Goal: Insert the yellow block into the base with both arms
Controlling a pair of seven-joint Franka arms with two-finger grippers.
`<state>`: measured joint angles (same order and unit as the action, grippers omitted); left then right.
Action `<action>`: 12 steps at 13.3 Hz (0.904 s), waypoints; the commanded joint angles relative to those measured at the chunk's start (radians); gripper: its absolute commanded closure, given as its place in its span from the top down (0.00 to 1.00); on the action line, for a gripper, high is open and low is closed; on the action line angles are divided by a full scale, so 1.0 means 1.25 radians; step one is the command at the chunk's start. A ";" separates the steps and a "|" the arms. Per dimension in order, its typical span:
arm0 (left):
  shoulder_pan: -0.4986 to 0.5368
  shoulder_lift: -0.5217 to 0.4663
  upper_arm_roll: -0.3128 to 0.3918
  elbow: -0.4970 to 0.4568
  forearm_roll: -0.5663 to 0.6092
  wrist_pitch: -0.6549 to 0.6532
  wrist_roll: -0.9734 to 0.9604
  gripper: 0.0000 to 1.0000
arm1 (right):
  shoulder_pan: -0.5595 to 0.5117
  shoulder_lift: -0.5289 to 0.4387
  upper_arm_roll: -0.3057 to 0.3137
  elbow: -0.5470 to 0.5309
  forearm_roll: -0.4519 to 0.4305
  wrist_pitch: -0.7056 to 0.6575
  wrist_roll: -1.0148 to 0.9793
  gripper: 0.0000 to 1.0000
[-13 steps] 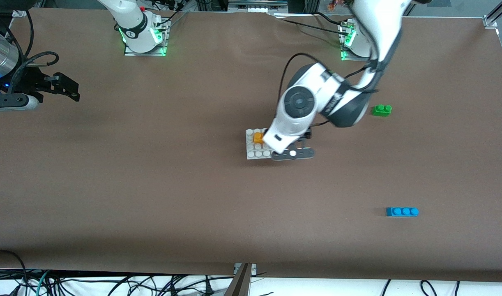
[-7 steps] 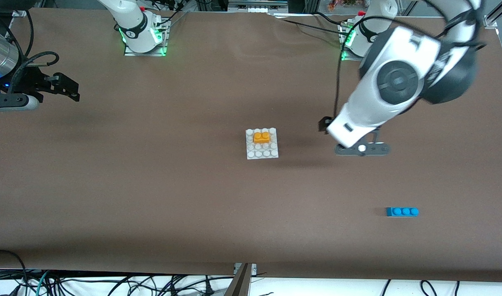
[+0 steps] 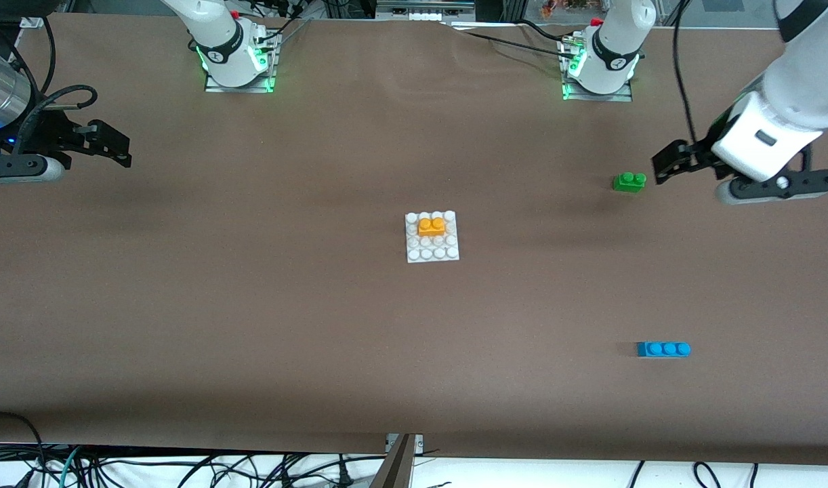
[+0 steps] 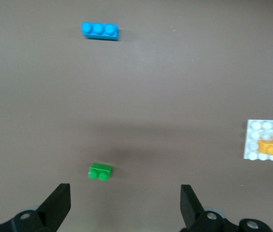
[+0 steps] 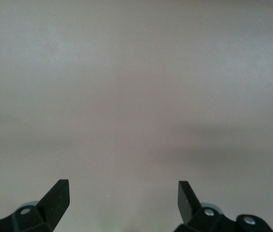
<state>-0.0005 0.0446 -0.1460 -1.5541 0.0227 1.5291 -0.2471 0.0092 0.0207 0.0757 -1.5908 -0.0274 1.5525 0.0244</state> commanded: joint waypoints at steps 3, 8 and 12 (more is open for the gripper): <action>0.019 -0.123 0.022 -0.179 -0.064 0.081 0.045 1.00 | -0.009 0.003 0.004 0.011 0.013 -0.005 -0.015 0.99; 0.013 -0.107 0.057 -0.166 -0.077 0.075 0.049 1.00 | -0.009 0.003 0.004 0.011 0.013 -0.005 -0.015 0.99; 0.005 -0.104 0.058 -0.150 -0.054 0.062 0.052 1.00 | -0.009 0.003 0.004 0.011 0.013 -0.005 -0.015 0.99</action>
<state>0.0163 -0.0855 -0.0800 -1.7550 -0.0527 1.6110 -0.2083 0.0092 0.0207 0.0757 -1.5907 -0.0273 1.5525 0.0244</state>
